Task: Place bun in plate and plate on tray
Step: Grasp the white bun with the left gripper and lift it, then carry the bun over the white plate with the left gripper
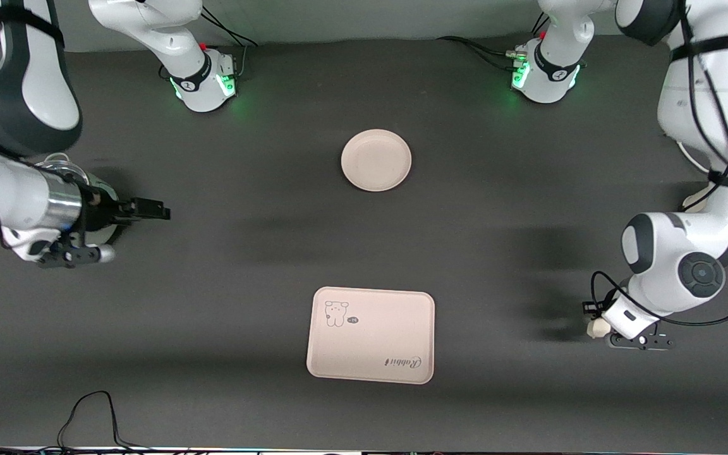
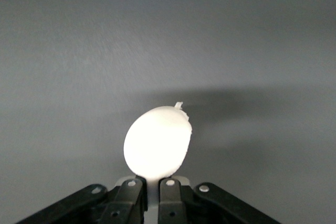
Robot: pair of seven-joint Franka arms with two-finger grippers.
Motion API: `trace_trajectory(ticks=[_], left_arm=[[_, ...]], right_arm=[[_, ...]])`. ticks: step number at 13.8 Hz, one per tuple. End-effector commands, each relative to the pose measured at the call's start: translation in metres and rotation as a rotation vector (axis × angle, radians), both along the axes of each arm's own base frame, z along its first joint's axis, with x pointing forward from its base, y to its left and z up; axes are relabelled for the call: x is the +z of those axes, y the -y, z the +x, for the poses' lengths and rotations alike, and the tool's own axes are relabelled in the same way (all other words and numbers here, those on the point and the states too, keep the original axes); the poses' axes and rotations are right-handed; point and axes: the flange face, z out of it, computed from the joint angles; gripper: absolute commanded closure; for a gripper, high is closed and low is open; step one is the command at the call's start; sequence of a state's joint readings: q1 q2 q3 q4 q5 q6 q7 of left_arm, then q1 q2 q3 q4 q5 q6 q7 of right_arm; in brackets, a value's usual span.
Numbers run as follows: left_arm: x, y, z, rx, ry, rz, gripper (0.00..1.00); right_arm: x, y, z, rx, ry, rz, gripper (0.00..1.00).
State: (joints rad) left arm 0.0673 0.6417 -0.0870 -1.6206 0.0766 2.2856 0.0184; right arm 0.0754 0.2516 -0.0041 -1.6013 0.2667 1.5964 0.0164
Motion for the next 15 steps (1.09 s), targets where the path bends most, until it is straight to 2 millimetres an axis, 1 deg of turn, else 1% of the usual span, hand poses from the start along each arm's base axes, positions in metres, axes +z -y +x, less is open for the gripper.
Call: trace_trajectory(ticks=[1, 2, 3, 4, 5, 6, 7, 8, 9, 10, 11, 12, 13, 14, 15], left_arm=[[0.069, 0.056, -0.049, -0.072, -0.052, -0.011, 1.00], [0.081, 0.076, -0.068, -0.088, -0.058, -0.035, 1.00], [0.090, 0.096, -0.089, -0.095, -0.068, -0.073, 1.00], [0.101, 0.124, -0.110, -0.113, -0.074, -0.106, 1.00], [0.114, 0.148, -0.131, -0.121, -0.073, -0.123, 1.00], [0.123, 0.176, -0.156, -0.113, -0.076, -0.127, 1.00], [0.134, 0.209, -0.183, -0.106, -0.071, -0.115, 1.00], [0.139, 0.240, -0.211, -0.090, -0.061, -0.099, 1.00], [0.138, 0.268, -0.240, -0.074, -0.065, -0.090, 1.00], [0.135, 0.300, -0.270, -0.073, -0.052, -0.089, 1.00], [0.130, 0.327, -0.300, -0.054, -0.021, -0.092, 1.00], [0.120, 0.352, -0.329, -0.039, 0.001, -0.097, 1.00], [0.112, 0.373, -0.355, -0.010, 0.012, -0.108, 1.00], [0.104, 0.390, -0.377, 0.021, 0.021, -0.126, 1.00], [0.098, 0.403, -0.396, 0.035, 0.028, -0.142, 1.00]], right_arm=[[-0.049, -0.011, 0.017, -0.031, -0.054, 0.039, 0.00], [-0.069, -0.011, 0.019, -0.032, -0.081, 0.036, 0.00], [-0.084, -0.010, 0.019, -0.030, -0.104, 0.038, 0.00], [-0.092, -0.012, 0.016, -0.030, -0.117, 0.047, 0.00], [-0.097, -0.014, 0.014, -0.038, -0.126, 0.067, 0.00], [-0.097, -0.018, 0.010, -0.044, -0.140, 0.089, 0.00], [-0.094, -0.021, 0.002, -0.040, -0.160, 0.104, 0.00], [-0.086, -0.030, -0.011, -0.029, -0.197, 0.136, 0.00], [-0.077, -0.048, -0.024, 0.000, -0.244, 0.173, 0.00], [-0.071, -0.054, -0.034, 0.022, -0.277, 0.179, 0.00], [-0.072, -0.055, -0.040, 0.030, -0.296, 0.181, 0.00], [-0.082, -0.060, -0.043, 0.038, -0.306, 0.184, 0.00], [-0.094, -0.076, -0.045, 0.053, -0.299, 0.192, 0.00], [-0.106, -0.083, -0.047, 0.049, -0.275, 0.183, 0.00], [-0.120, -0.087, -0.052, 0.045, -0.256, 0.180, 0.00]])
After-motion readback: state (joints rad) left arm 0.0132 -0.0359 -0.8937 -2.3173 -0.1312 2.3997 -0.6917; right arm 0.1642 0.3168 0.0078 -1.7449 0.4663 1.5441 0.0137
